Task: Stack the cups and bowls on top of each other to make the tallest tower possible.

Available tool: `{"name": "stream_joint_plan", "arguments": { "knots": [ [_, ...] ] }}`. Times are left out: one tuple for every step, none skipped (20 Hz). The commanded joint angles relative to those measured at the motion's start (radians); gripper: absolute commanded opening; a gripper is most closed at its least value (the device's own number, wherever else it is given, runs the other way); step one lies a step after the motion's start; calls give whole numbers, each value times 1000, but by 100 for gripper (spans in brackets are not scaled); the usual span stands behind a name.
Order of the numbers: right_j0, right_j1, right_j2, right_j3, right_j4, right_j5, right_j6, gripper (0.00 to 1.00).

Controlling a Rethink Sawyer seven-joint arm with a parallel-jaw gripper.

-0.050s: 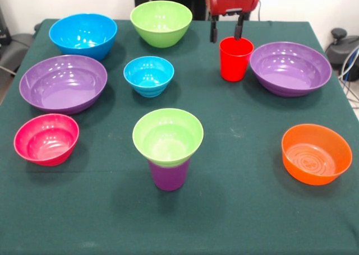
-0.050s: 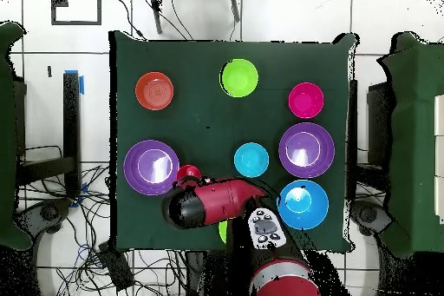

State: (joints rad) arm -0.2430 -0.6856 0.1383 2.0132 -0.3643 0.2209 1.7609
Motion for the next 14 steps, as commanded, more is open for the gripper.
{"name": "stream_joint_plan", "arguments": {
  "knots": [
    [8, 57, 43, -58, -3, -61, 110, 100],
    [12, 58, 39, -60, -1, -64, 114, 100],
    [15, 60, 37, -60, -2, -68, 117, 100],
    [17, 61, 35, -59, -2, -72, 119, 100],
    [16, 62, 34, -59, -4, -75, 118, 100],
    [13, 64, 35, -60, -5, -76, 116, 100],
    [12, 65, 36, -63, -6, -74, 112, 100],
    [10, 66, 36, -65, -7, -73, 109, 100],
    [7, 66, 37, -67, -8, -69, 104, 100],
    [3, 66, 38, -69, -11, -69, 99, 100],
    [0, 67, 40, -72, -12, -68, 95, 100],
    [-4, 68, 42, -74, -14, -67, 91, 100],
    [-9, 70, 45, -77, -15, -66, 86, 100],
    [-14, 70, 49, -78, -17, -64, 82, 100]
  ]
}}
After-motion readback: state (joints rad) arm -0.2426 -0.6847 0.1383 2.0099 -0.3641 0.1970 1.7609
